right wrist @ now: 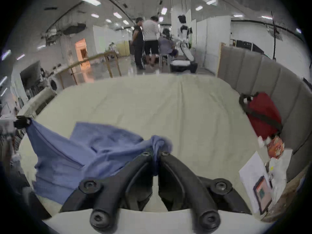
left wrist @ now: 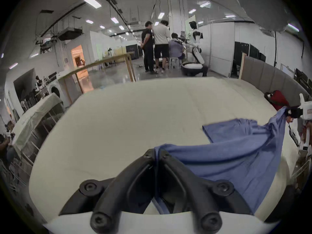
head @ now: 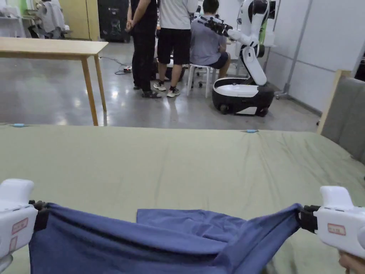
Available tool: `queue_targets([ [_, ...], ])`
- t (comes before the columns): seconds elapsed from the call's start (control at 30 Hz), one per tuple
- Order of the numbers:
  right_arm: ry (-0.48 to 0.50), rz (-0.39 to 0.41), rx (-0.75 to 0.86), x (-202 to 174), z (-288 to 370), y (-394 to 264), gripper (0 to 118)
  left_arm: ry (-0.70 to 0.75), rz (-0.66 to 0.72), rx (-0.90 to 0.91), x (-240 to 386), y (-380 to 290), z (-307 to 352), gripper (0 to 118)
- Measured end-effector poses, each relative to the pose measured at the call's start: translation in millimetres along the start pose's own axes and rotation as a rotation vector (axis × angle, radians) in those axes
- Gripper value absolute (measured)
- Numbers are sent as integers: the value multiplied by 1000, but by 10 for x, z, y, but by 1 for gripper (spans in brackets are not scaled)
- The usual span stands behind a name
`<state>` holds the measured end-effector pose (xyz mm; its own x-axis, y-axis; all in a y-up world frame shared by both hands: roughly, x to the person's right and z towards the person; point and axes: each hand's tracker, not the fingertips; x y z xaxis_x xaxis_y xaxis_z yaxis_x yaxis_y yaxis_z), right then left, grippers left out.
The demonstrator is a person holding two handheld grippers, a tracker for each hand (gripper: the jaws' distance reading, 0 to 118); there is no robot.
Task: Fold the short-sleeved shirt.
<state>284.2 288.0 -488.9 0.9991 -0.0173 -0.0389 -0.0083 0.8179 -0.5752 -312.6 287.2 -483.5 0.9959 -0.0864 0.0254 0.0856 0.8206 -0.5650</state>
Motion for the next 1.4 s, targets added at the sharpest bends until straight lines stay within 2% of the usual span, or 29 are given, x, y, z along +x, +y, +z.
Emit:
queue_targets([
  [0.07, -5, 32, 76, -84, 188, 368, 4, 25, -9, 60, -84, 294, 105, 0],
  [0.23, -13, 11, 254, -189, 589, 1250, 4, 82, 7, 188, -341, 1020, 341, 0],
  [0.33, -52, -21, 359, -183, 756, 1723, 4, 135, -14, 249, -447, 1444, 408, 0],
  [0.47, -115, -32, 481, -188, 916, 2277, 4, 153, 48, 334, -604, 1976, 462, 0],
  [0.57, -138, -41, 512, -181, 934, 2602, 5, 172, 57, 365, -698, 2319, 430, 0],
  [0.7, -191, -5, 510, -211, 800, 2850, 4, 178, 75, 398, -686, 2571, 364, 0],
  [0.83, -219, -3, 457, -232, 464, 2796, 4, 215, 64, 366, -589, 2551, 97, 0],
  [0.97, -232, -39, 407, -193, 76, 2522, 4, 246, 68, 323, -492, 2292, -241, 0],
  [1.1, -235, -36, 376, -135, -56, 2190, 4, 223, 82, 283, -450, 2009, -361, 0],
  [1.3, -194, -55, 323, 36, 228, 1394, 4, 125, 114, 238, -367, 1339, -5, 0],
  [1.37, -176, -69, 291, 88, 349, 1009, 4, 90, 75, 207, -296, 1010, 209, 0],
  [1.4, -173, -45, 260, 100, 423, 780, 4, 78, 81, 202, -272, 811, 309, 0],
])
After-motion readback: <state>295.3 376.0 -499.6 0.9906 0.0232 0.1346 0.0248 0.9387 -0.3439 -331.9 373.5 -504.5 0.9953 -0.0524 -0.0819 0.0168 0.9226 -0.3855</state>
